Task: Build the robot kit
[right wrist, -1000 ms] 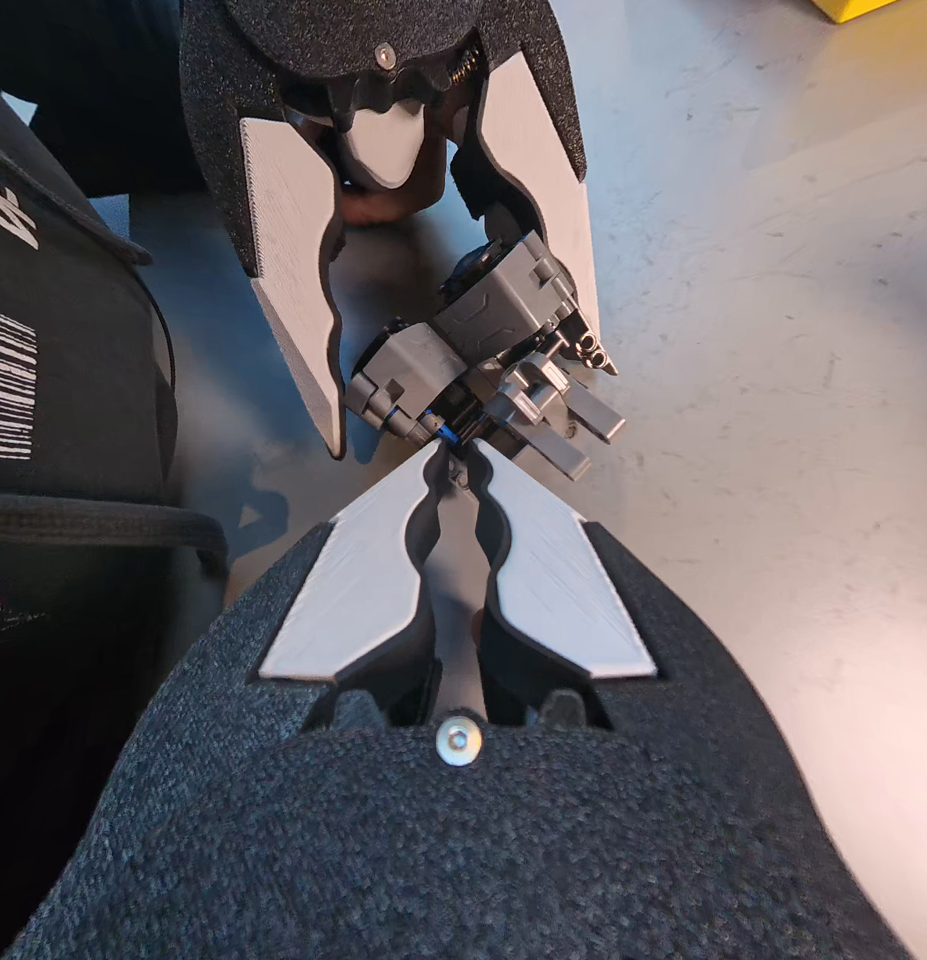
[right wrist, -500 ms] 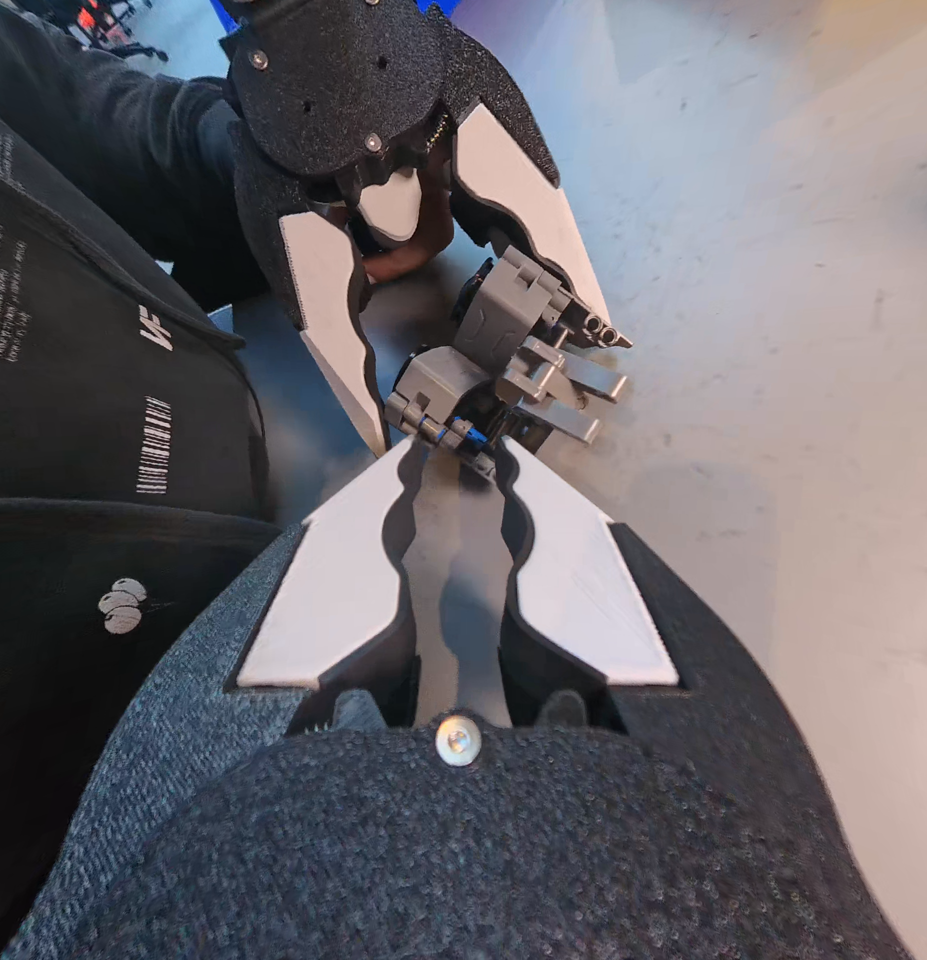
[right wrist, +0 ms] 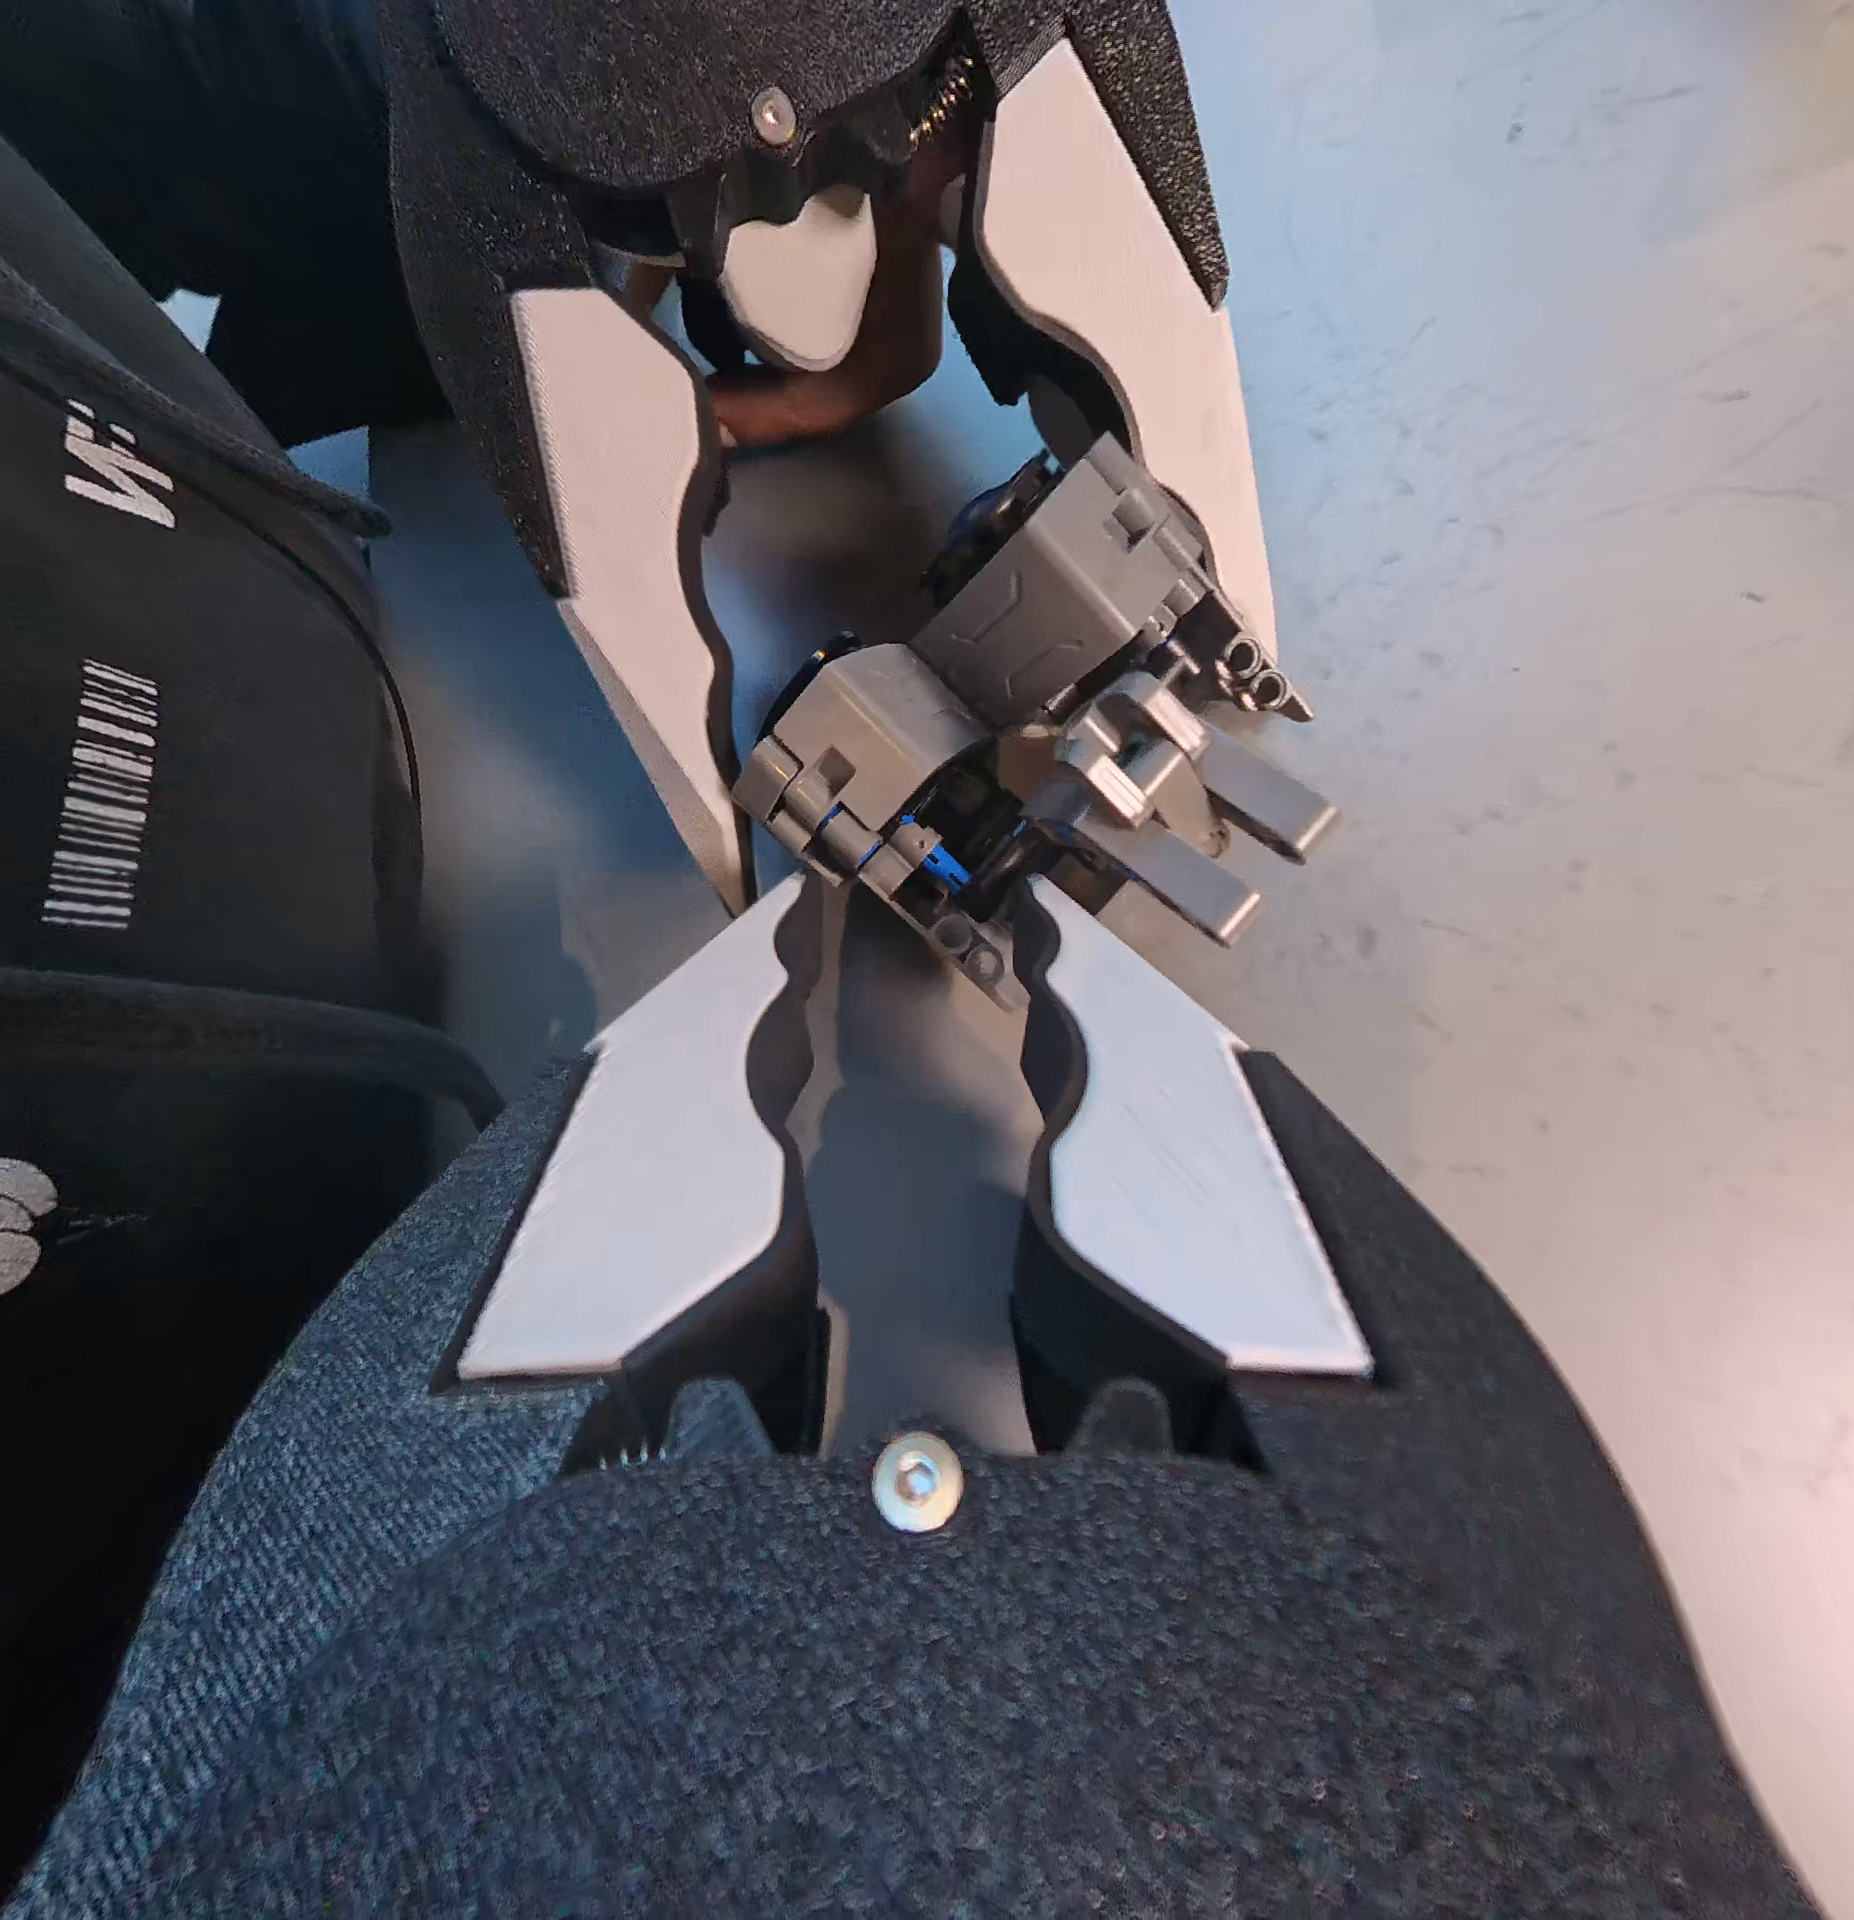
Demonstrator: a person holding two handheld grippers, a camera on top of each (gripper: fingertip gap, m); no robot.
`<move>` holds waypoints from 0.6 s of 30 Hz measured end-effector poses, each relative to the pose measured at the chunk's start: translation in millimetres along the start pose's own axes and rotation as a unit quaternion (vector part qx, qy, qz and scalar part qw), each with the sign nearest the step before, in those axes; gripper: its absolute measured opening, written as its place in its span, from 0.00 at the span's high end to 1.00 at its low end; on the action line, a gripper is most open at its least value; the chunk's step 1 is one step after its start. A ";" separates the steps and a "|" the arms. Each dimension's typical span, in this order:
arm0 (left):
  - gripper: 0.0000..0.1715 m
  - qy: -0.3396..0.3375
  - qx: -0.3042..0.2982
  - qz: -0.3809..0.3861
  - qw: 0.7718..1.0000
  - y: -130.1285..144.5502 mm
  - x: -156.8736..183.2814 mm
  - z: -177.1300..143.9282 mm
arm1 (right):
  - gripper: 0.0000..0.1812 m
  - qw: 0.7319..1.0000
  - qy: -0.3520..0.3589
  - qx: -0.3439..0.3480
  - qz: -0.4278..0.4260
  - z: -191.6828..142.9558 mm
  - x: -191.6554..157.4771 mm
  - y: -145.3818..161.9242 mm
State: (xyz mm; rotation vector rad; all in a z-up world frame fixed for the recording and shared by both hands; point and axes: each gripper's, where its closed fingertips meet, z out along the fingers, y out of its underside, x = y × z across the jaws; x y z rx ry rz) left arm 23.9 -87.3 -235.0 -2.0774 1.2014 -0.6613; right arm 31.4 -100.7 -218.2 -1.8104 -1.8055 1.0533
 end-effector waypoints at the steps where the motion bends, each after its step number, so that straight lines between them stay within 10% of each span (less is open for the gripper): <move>1: 0.36 -0.002 -0.001 0.002 1.000 0.3 -0.3 0.2 | 0.80 1.000 -0.001 -0.002 -0.005 0.0 0.2 0.2; 18: 0.36 -0.014 -0.008 0.012 1.000 3.5 -2.7 0.8 | 0.88 0.998 0.029 0.002 -0.051 -2.7 5.0 -2.9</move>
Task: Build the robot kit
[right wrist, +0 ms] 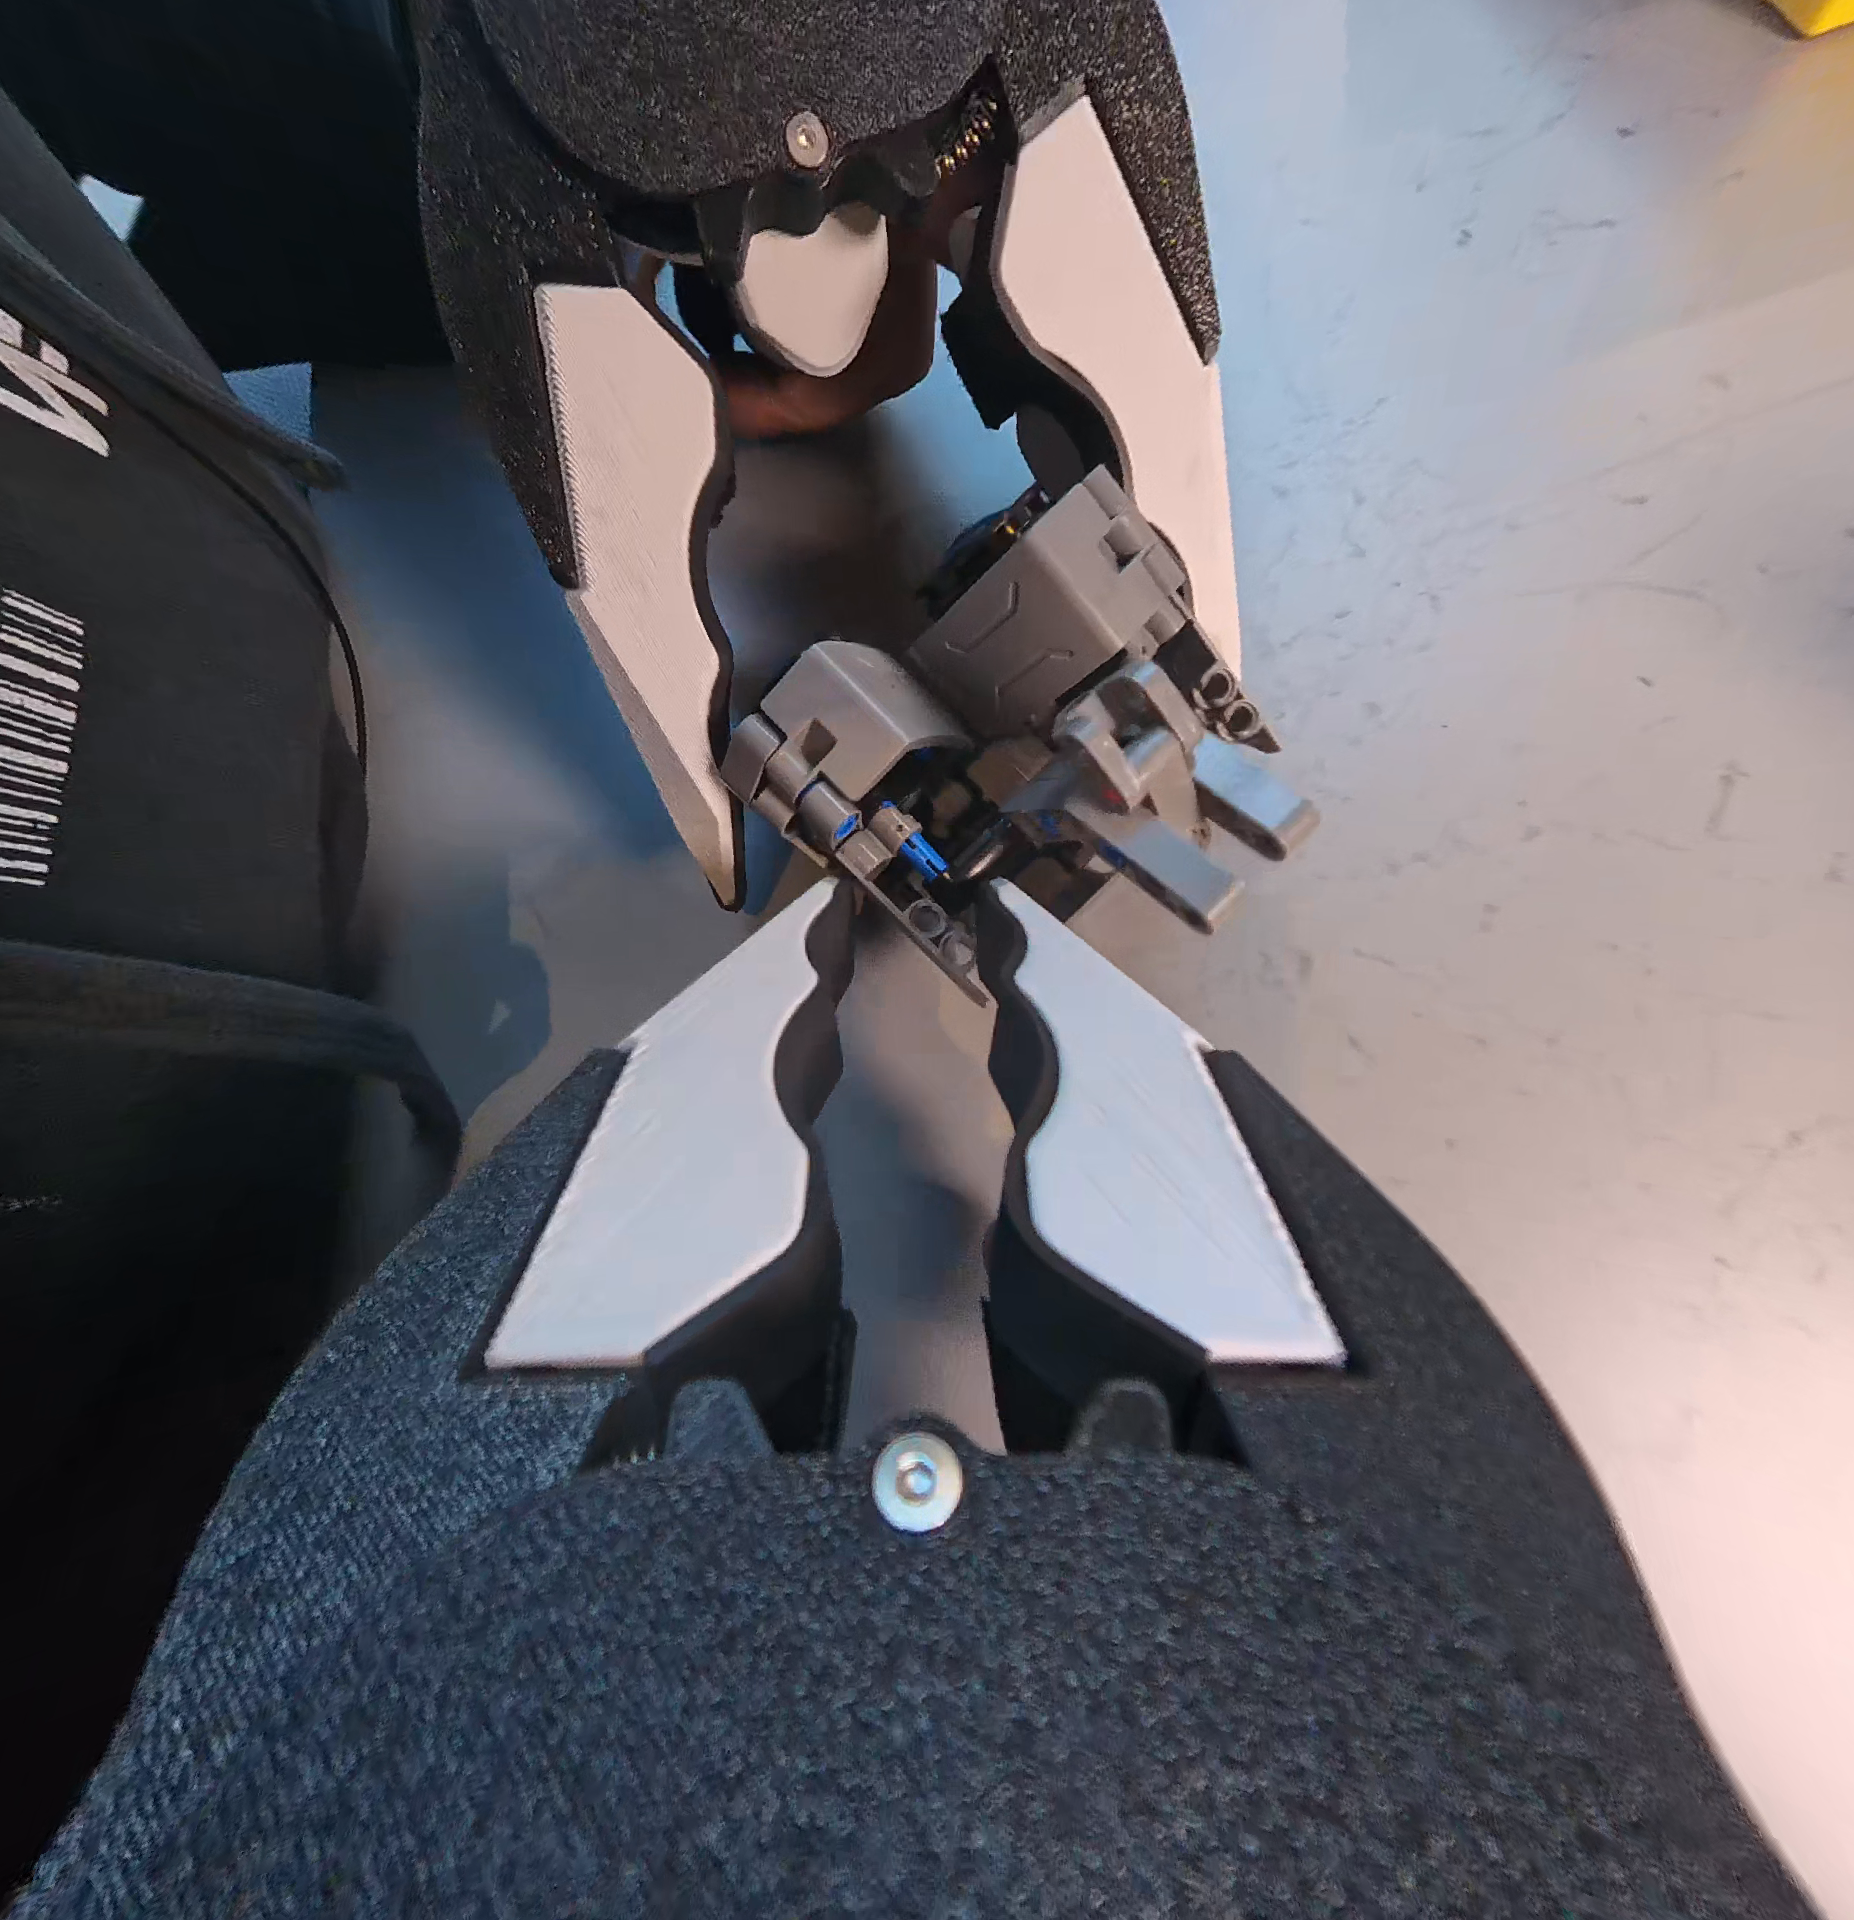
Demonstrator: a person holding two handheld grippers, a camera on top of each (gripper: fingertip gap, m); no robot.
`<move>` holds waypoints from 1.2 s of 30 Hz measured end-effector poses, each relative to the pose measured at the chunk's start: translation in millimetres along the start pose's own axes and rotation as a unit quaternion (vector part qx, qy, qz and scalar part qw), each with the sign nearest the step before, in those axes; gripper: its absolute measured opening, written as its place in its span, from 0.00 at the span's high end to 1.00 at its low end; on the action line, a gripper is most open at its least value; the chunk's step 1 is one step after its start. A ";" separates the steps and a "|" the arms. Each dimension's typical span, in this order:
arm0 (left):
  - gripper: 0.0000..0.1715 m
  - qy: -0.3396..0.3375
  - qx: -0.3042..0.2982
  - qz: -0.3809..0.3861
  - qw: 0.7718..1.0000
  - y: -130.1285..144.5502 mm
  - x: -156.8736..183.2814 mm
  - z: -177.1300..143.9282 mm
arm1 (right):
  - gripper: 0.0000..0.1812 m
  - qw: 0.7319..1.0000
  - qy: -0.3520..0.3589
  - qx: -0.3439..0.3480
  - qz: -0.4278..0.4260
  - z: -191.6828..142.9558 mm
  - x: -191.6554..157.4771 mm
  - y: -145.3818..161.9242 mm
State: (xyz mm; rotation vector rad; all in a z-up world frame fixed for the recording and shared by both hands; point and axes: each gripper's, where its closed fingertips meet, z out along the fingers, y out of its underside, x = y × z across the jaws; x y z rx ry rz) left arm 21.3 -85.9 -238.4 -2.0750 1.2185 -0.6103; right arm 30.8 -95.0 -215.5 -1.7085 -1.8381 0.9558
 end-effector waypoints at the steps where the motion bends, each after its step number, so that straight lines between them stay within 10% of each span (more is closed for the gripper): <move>1: 0.37 -0.005 -0.001 0.001 1.000 0.4 -1.3 0.3 | 0.88 1.000 0.005 0.002 -0.006 -1.1 1.0 -1.3; 15: 0.38 -0.048 0.002 -0.011 0.999 -2.0 -10.1 0.7 | 0.80 0.957 -0.167 0.072 0.227 -11.7 1.8 -10.5; 23: 0.38 -0.051 0.001 -0.027 0.998 -0.3 -13.5 -0.9 | 0.93 0.957 -0.158 0.083 0.228 -8.6 15.6 -13.5; 36: 0.40 -0.062 0.000 -0.037 0.997 2.1 -19.0 -3.4 | 0.96 0.999 0.022 0.029 -0.027 -8.6 18.7 -22.3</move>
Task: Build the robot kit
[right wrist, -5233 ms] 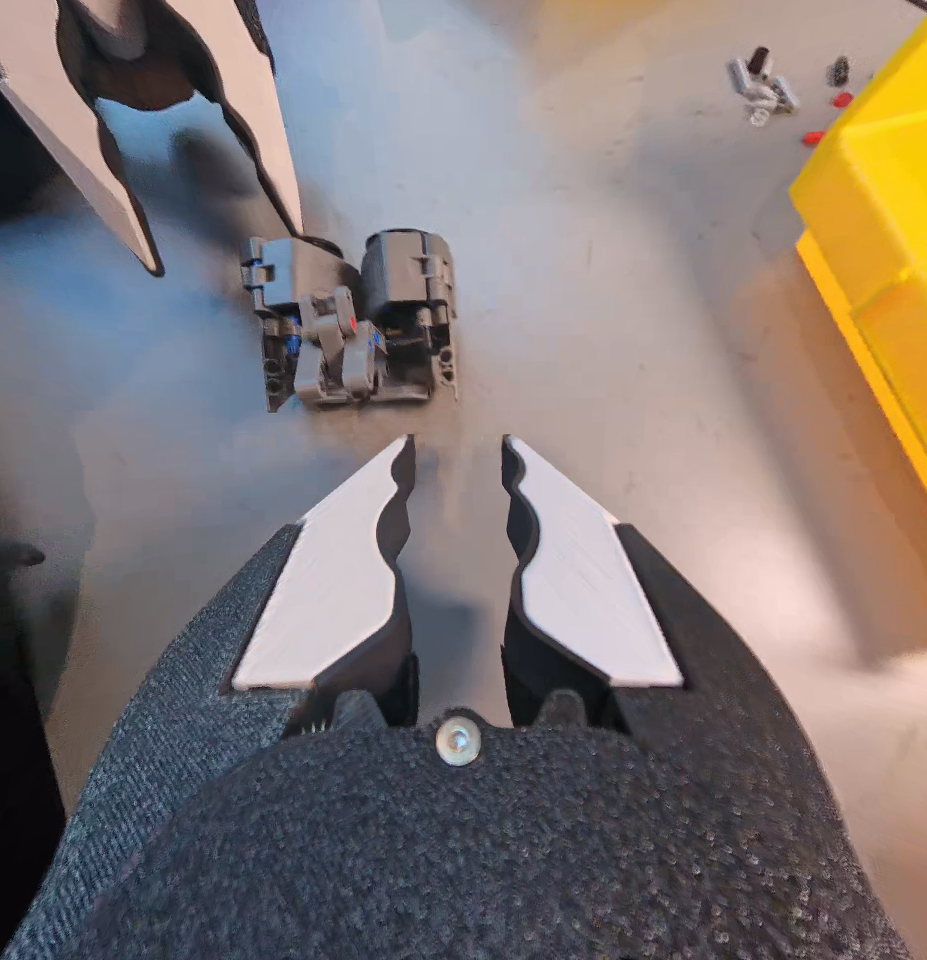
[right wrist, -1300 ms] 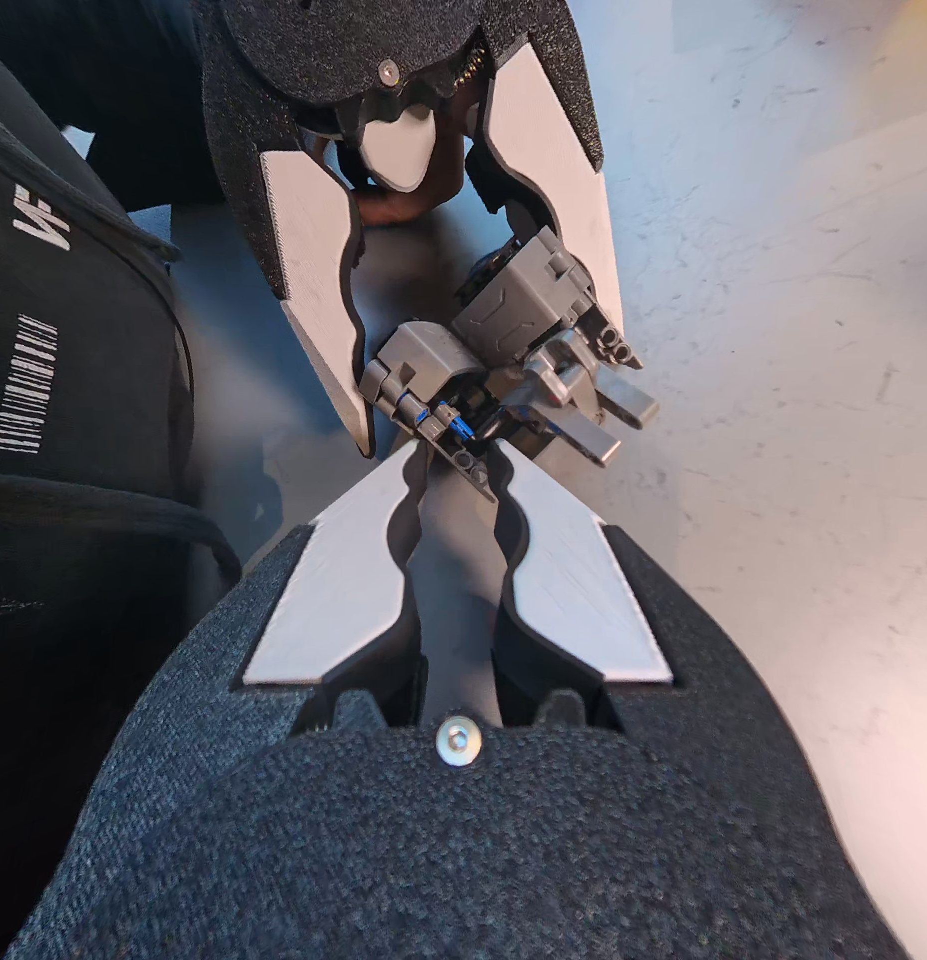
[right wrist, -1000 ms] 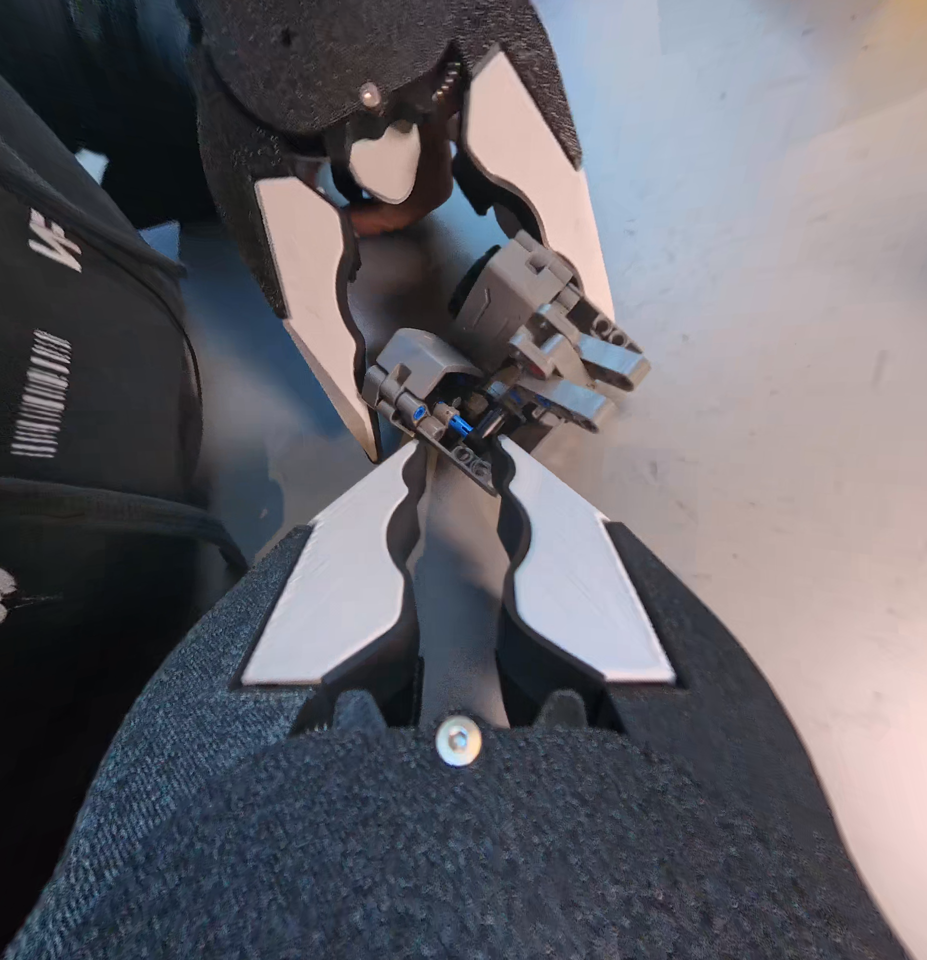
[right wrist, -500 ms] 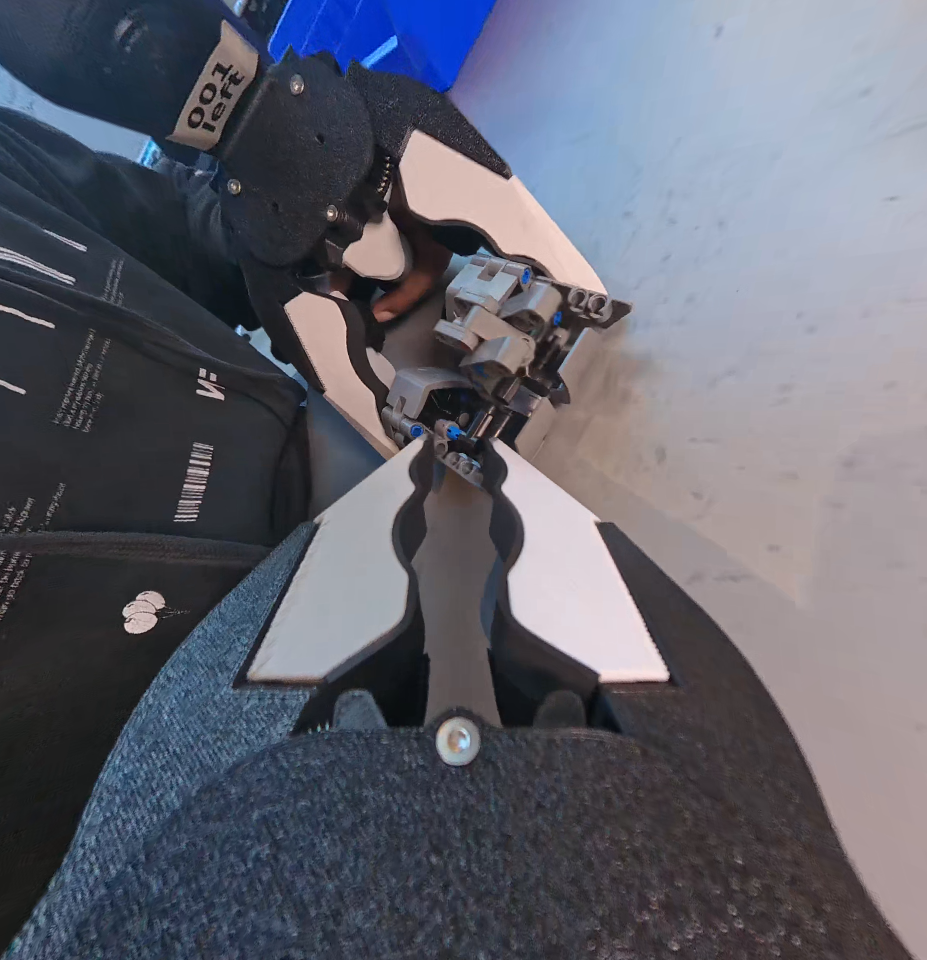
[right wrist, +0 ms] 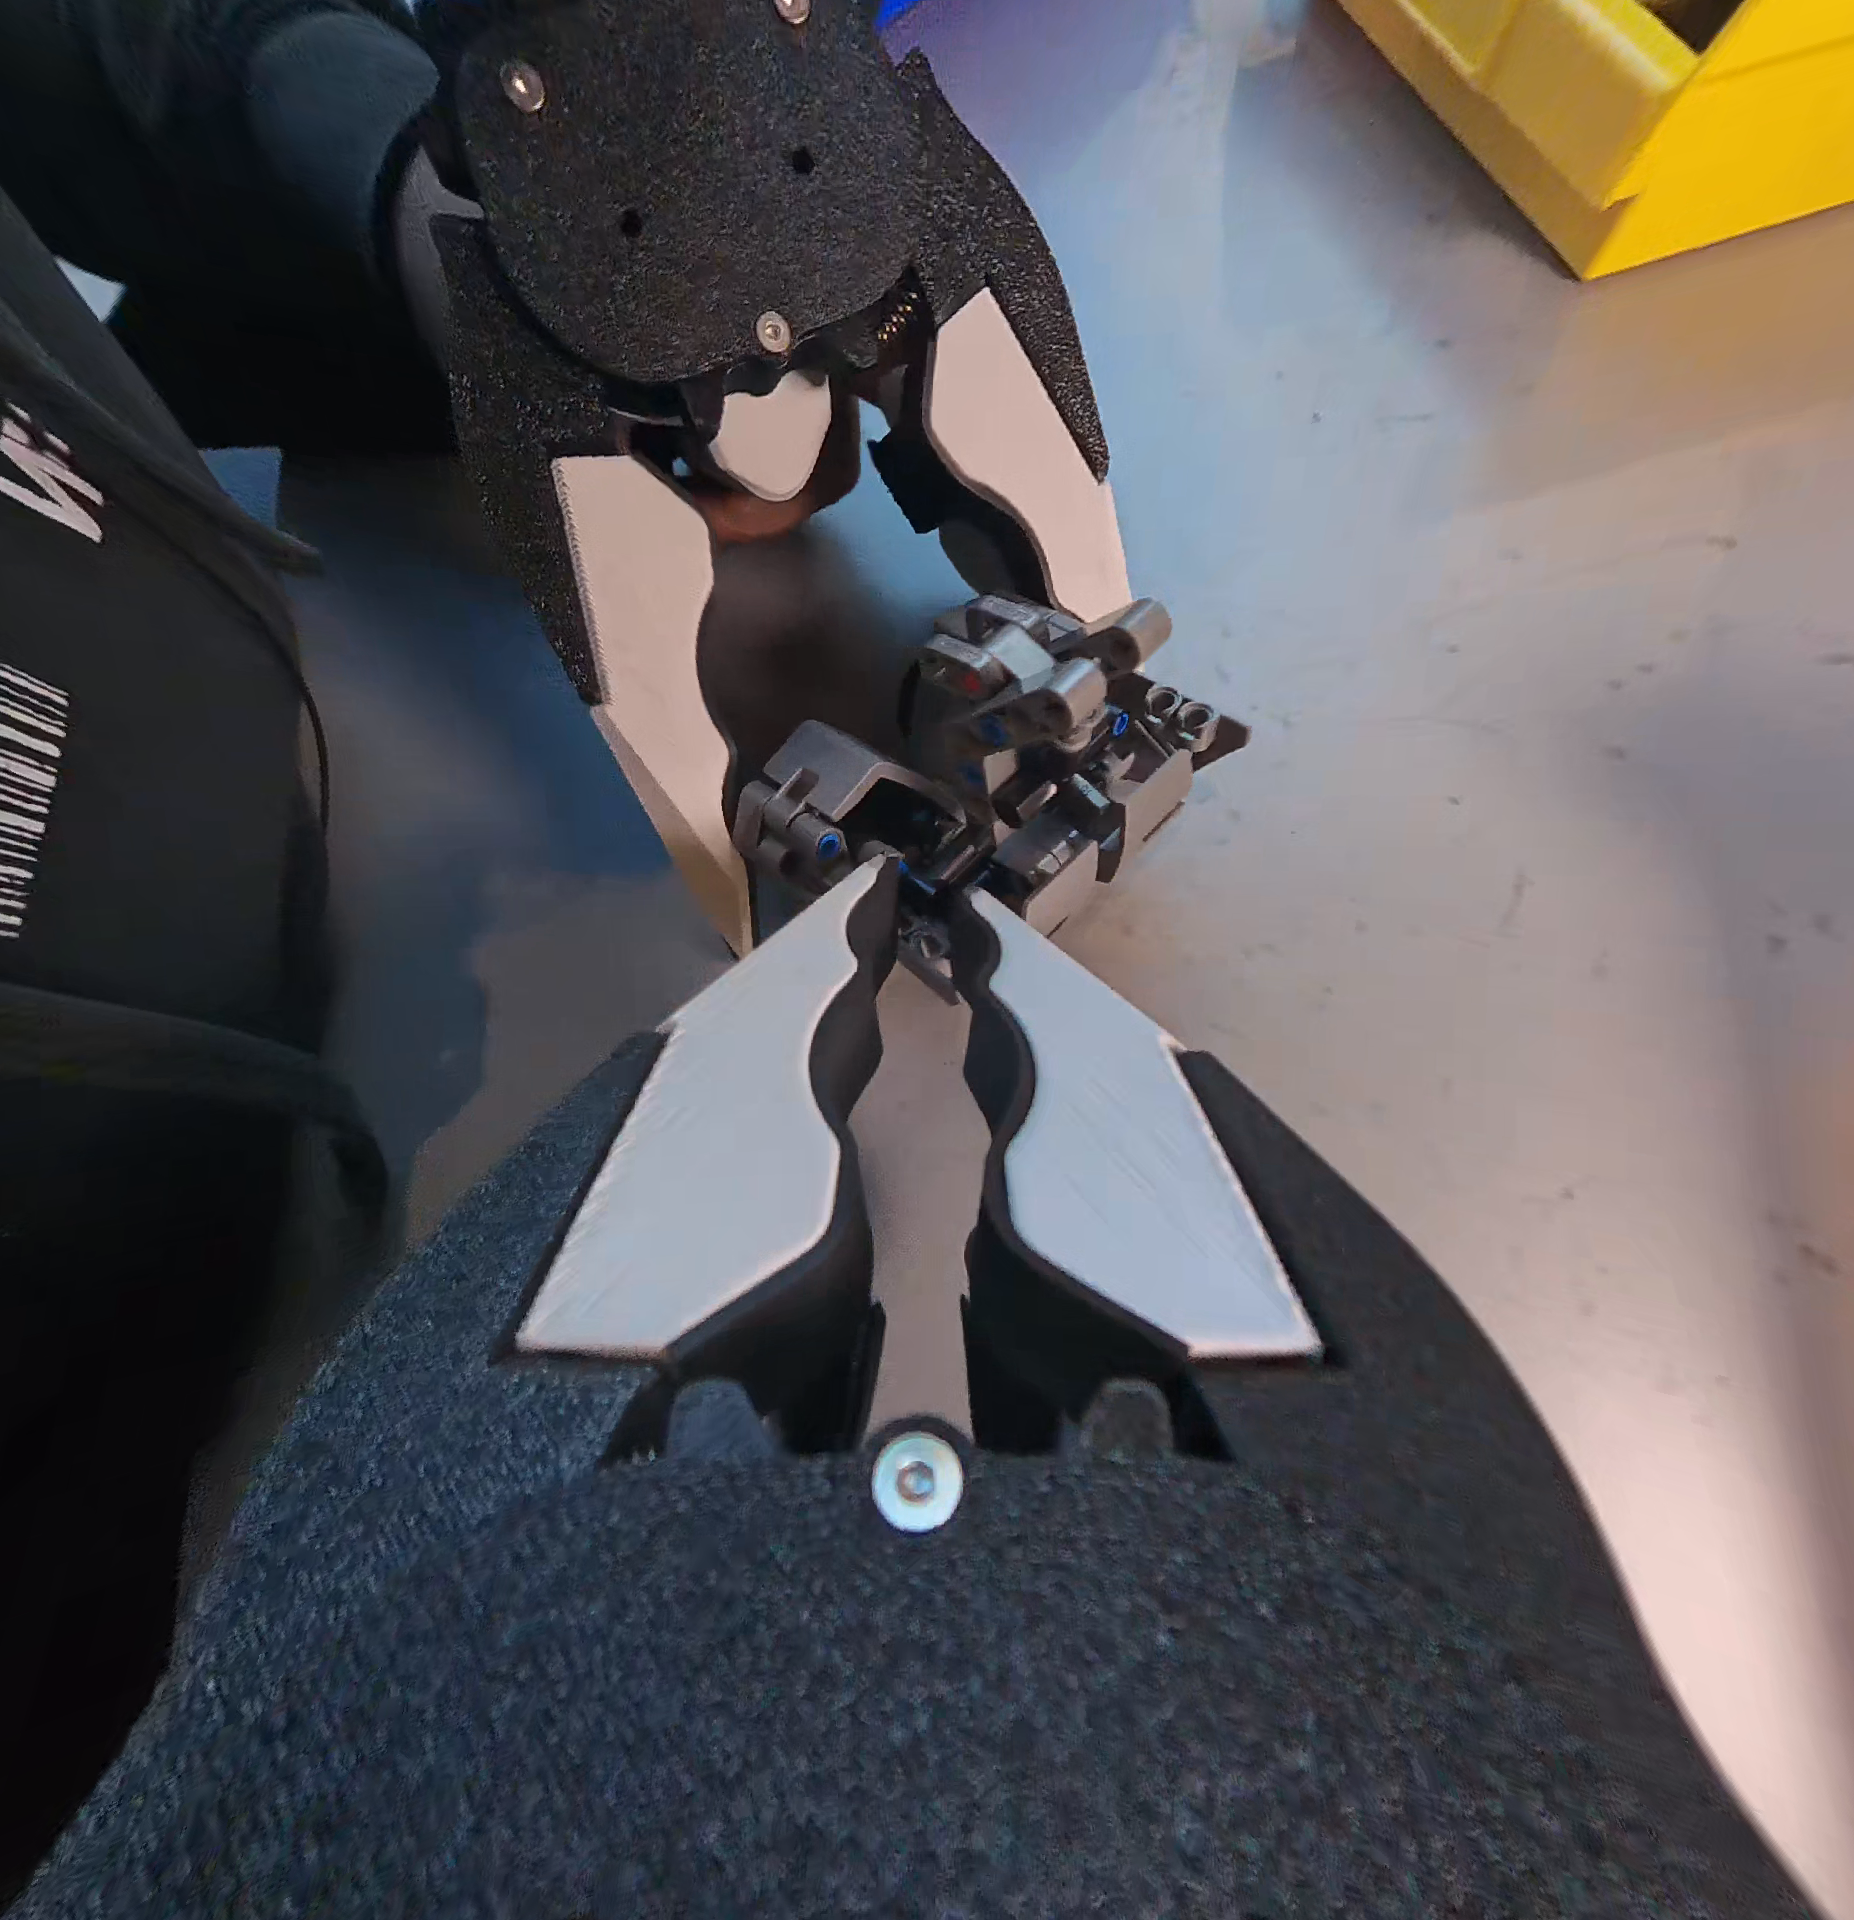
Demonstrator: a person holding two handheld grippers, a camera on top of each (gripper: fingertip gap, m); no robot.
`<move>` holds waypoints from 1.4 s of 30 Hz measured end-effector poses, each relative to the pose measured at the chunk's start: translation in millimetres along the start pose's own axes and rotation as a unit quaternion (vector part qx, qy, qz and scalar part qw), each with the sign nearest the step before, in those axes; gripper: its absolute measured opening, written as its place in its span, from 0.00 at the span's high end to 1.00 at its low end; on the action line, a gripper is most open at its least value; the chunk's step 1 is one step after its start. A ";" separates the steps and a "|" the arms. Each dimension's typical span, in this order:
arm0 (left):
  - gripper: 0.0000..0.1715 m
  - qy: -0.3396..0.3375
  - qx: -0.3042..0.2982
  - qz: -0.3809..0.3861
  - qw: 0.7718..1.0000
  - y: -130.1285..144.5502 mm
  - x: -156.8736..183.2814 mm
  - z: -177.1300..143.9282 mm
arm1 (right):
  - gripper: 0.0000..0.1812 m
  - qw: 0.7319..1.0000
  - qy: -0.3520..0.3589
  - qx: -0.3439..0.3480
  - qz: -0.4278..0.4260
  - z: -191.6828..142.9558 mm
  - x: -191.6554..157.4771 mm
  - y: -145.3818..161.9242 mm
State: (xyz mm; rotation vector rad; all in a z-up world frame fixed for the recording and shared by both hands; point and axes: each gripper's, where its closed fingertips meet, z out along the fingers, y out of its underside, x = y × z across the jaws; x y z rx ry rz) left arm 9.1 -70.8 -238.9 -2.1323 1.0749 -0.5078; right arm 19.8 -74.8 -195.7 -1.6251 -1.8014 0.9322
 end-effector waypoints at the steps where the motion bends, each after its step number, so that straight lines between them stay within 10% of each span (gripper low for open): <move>1: 0.40 0.000 0.000 0.001 1.000 0.2 0.1 -0.1 | 0.96 1.000 0.007 -0.001 -0.008 0.1 -0.2 -0.3; 22: 0.39 -0.008 -0.002 -0.001 1.000 -1.4 5.0 1.9 | 0.94 0.991 -0.078 0.005 0.108 -4.8 -0.4 6.7; 25: 0.39 0.002 -0.003 0.012 1.000 -0.8 9.0 1.7 | 0.94 0.997 -0.070 -0.018 -0.002 -7.2 -5.2 7.5; 31: 0.39 0.009 -0.006 0.015 1.000 0.0 9.1 0.8 | 0.72 0.989 -0.136 -0.046 -0.023 -7.9 -19.8 11.1; 42: 0.28 -0.007 -0.033 -0.022 0.999 5.3 7.4 -3.2 | 0.64 0.984 0.043 0.001 0.172 9.7 -15.9 10.3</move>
